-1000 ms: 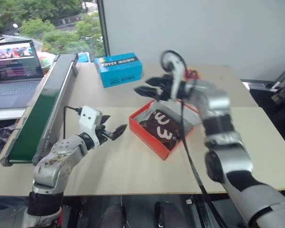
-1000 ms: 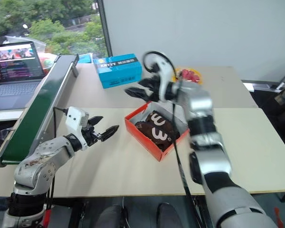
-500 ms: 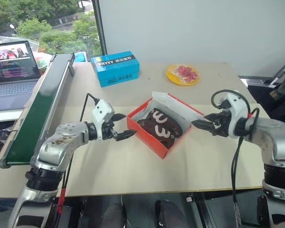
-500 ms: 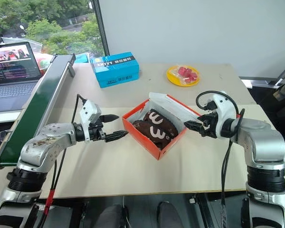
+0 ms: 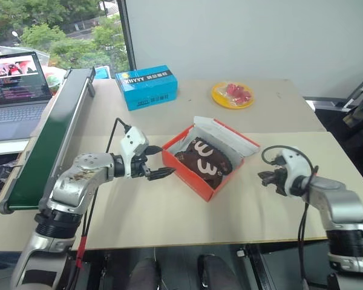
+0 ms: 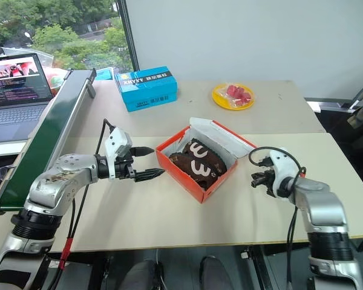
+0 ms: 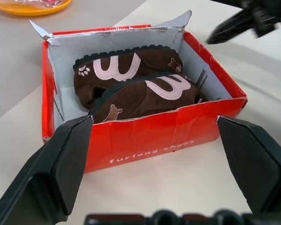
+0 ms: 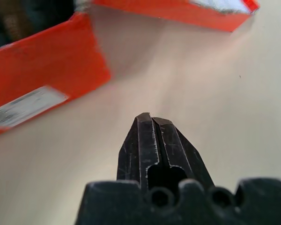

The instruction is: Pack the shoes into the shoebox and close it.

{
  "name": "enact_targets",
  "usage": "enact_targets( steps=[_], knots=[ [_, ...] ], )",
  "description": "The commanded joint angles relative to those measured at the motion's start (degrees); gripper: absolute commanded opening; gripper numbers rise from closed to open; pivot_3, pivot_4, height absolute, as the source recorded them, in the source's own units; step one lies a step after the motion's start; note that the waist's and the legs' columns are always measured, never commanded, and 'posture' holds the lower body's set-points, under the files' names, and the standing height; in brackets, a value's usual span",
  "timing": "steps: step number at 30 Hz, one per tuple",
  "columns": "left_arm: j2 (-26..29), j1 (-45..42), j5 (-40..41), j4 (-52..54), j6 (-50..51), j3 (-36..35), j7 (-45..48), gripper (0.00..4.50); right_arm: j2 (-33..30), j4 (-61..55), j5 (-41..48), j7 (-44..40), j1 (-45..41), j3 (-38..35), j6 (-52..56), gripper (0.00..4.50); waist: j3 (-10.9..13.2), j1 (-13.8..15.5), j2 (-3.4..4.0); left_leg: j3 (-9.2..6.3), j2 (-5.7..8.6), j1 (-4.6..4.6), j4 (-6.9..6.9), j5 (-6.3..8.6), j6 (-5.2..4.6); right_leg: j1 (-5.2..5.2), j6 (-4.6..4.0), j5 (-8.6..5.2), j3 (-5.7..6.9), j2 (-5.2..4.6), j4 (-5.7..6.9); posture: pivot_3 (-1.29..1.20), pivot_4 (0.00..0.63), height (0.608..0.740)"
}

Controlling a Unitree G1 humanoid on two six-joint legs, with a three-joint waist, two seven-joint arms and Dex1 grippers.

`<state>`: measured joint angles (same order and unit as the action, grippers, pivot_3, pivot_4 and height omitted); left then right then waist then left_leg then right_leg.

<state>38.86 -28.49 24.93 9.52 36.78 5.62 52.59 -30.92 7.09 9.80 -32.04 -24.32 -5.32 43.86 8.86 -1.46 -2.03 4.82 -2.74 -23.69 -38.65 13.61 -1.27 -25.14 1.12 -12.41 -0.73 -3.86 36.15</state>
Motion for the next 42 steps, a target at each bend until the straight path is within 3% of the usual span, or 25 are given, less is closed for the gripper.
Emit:
enact_targets(
  steps=[1, 11, 22, 27, 42],
  knots=[
    [1.87, -0.44, 1.25, 3.33, 1.33, -2.65, 0.55, 4.50, 2.89, 5.98, -1.04, 1.81, -3.48, 0.82, -7.44, 0.01, 0.00, 0.17, 0.00, 0.00, 0.00, 0.00, 0.01, 0.00, 0.00, 0.00, 0.00, 0.00, 0.01, 0.01, 0.00, 0.00, 0.150, 0.740],
    [3.88, 0.17, 3.24, 8.67, 6.93, -6.09, -2.31, 4.50, 9.83, 26.21, -4.15, 8.04, -9.80, 0.98, -27.42, 0.01, 0.00, 0.53, 0.00, 0.02, -0.02, -0.11, -0.14, 0.02, -0.03, 0.02, 0.07, 0.04, -0.01, -0.01, -0.02, 0.00, 0.150, 0.740],
    [3.05, -0.87, 3.93, 9.80, 8.79, -6.04, -4.68, 4.50, 15.25, 34.22, 0.69, 6.90, -9.69, -4.14, -45.91, 0.01, 0.00, 0.26, 0.00, 0.03, -0.05, -0.06, -0.13, 0.02, -0.02, 0.02, 0.06, 0.05, -0.05, 0.01, 0.03, 0.00, 0.150, 0.740],
    [1.82, -1.88, 3.54, 8.73, 8.14, -5.40, -5.88, 4.50, 17.35, 34.88, 2.66, 0.20, -9.64, -3.94, -51.51, 0.01, 0.00, -0.02, 0.01, 0.02, -0.08, -0.05, -0.12, 0.02, -0.01, 0.01, 0.05, 0.06, -0.07, 0.03, 0.04, 0.00, 0.150, 0.740],
    [-0.08, -0.58, 3.82, 9.10, 8.35, -5.36, -7.74, 4.50, 16.53, 32.02, 3.28, -0.87, -9.57, -5.02, -56.65, 0.01, 0.00, 0.20, 0.01, 0.02, -0.08, -0.05, -0.13, 0.01, 0.00, 0.02, 0.04, 0.07, -0.06, 0.01, 0.07, 0.00, 0.150, 0.740]
  ],
)
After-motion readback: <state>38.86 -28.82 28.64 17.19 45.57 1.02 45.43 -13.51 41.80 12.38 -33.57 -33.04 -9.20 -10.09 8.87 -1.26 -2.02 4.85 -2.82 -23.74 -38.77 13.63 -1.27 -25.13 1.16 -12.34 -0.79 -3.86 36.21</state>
